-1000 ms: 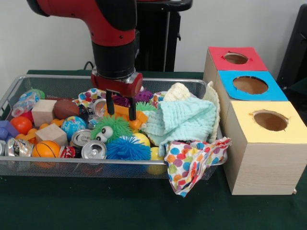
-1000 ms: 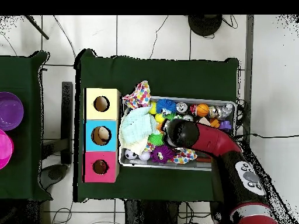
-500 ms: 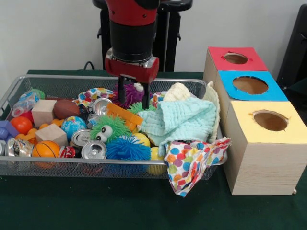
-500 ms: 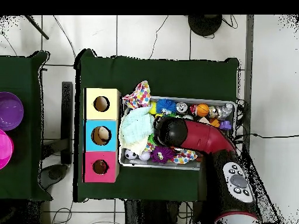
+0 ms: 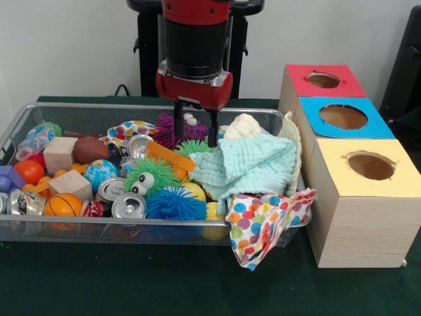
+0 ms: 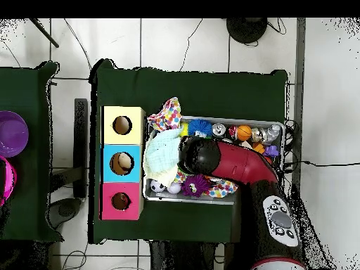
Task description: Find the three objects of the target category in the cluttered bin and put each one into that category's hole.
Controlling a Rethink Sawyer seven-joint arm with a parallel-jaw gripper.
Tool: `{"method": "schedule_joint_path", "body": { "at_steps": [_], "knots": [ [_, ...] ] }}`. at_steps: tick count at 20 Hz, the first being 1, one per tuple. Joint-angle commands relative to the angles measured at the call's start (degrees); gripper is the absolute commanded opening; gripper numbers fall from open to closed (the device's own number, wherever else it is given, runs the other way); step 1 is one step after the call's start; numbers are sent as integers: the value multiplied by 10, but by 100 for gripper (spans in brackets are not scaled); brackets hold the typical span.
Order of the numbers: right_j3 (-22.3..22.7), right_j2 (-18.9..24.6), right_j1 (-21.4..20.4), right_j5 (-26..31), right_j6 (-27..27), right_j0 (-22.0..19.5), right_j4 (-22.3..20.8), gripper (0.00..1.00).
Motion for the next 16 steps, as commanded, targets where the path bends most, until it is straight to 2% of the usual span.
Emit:
{"method": "schedule_joint_path", "body": {
  "at_steps": [1, 8, 13, 16],
  "knots": [
    [39, 2, 31, 5, 109, 3, 29, 100],
    [26, -10, 93, -78, 114, 6, 16, 100],
    [41, -12, 109, -83, 121, 3, 30, 100],
    [39, -31, 122, -107, 140, 21, 33, 100]
  ]
}}
